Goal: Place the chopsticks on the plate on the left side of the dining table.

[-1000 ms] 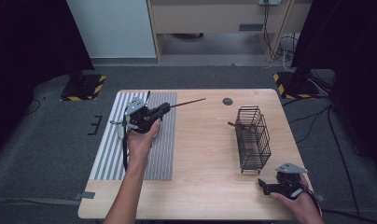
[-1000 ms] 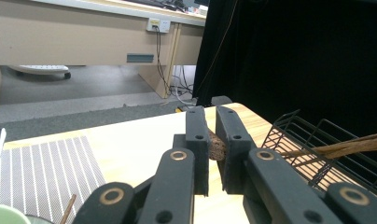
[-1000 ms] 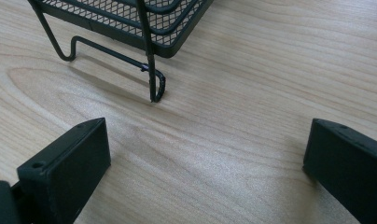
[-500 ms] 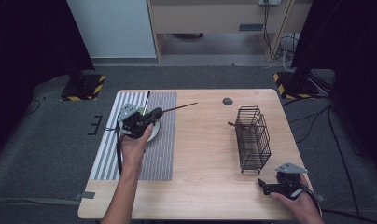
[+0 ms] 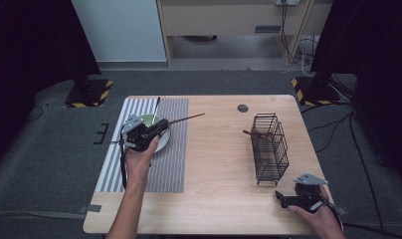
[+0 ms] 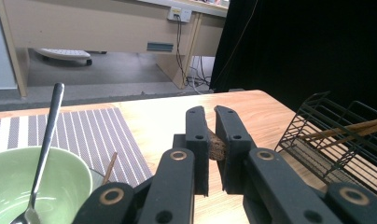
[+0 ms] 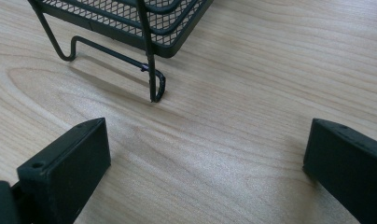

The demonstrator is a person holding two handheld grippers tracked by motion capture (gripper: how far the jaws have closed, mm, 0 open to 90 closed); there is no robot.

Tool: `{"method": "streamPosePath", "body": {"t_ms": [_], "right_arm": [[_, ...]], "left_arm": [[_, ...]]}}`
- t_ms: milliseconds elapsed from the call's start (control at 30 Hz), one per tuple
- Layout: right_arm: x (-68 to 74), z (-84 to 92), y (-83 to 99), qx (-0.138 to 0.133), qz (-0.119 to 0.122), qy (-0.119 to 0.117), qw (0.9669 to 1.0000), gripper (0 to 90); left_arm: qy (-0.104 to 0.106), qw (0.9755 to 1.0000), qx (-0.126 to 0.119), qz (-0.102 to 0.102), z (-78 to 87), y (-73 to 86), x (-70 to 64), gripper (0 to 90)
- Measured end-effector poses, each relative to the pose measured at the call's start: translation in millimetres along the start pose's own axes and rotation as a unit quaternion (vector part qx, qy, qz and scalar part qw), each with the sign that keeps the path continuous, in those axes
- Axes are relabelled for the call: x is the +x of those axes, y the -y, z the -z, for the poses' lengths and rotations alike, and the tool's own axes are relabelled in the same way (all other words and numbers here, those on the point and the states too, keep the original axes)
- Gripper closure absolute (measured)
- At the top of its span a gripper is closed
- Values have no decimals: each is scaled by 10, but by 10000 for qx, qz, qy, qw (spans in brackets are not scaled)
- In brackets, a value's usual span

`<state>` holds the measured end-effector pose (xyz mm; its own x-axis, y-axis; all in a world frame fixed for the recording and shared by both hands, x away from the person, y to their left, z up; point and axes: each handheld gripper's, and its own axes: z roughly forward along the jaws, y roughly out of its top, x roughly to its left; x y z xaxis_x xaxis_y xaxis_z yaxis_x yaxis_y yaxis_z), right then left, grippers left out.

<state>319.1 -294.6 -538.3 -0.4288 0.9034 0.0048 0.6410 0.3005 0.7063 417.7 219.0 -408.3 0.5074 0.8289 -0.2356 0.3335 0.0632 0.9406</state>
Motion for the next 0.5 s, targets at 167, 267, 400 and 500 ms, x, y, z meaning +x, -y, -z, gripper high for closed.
{"method": "streamPosePath", "body": {"t_ms": [167, 267, 400, 500], "right_arm": [[0, 0, 0, -1, -3, 3, 10000, 6], [0, 0, 0, -1, -1, 3, 10000, 6], [0, 0, 0, -1, -2, 3, 10000, 6], [0, 0, 0, -2, -2, 3, 10000, 6]], "left_arm": [[-43, 10000, 24, -12, 19, 35, 27, 838], [-96, 9999, 56, -28, 38, 72, 54, 838], [-179, 9998, 79, -14, 89, 121, 111, 838], [-224, 9997, 68, 38, 126, 146, 150, 838]]}}
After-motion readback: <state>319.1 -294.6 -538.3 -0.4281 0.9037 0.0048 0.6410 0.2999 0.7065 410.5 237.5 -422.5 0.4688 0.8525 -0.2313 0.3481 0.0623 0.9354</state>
